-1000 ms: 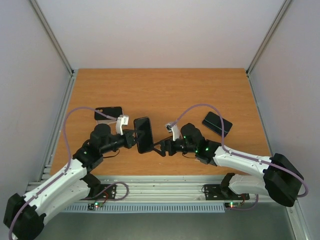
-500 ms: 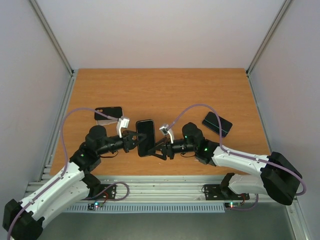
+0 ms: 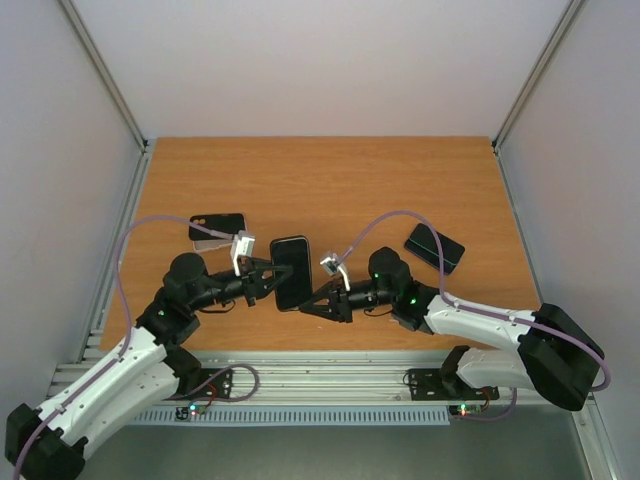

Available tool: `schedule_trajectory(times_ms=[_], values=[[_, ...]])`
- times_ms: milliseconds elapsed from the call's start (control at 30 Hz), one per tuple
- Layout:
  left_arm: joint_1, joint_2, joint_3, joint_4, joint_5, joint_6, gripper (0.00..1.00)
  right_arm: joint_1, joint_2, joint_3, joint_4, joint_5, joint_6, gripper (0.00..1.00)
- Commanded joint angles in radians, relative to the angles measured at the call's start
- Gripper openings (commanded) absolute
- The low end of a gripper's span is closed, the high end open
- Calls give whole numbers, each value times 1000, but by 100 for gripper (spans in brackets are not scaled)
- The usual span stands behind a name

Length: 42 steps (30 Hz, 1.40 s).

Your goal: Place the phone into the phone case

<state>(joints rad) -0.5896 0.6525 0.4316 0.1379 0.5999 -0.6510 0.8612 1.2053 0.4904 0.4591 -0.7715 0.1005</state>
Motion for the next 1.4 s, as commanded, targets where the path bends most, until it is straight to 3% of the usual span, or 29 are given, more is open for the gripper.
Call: schedule_trajectory(times_ms=[0, 67, 300, 600, 667, 800, 967, 1100, 1367], values=[[1, -23, 14, 19, -28, 66, 1, -22, -4, -12, 58, -7, 7, 8], [1, -20, 22, -42, -58, 108, 1, -21, -2, -9, 53, -5, 12, 1], [-49, -15, 53, -244, -242, 246, 0, -22, -1, 51, -118, 83, 2, 2], [-159, 46, 99, -411, -591, 341, 0, -54, -23, 102, -308, 171, 12, 20], [-161, 54, 100, -423, -619, 341, 0, -61, -42, 108, -353, 200, -15, 29], [-161, 40, 77, -343, -466, 316, 0, -147, -89, 85, -361, 136, -59, 38], [-160, 38, 75, -280, -292, 271, 1, -231, -138, 119, -381, -17, -166, 56], [-161, 48, 70, -231, -164, 248, 0, -239, -126, 193, -480, -74, -277, 61], [-161, 78, 68, -151, -22, 214, 1, -250, -79, 301, -617, -162, -452, 58]])
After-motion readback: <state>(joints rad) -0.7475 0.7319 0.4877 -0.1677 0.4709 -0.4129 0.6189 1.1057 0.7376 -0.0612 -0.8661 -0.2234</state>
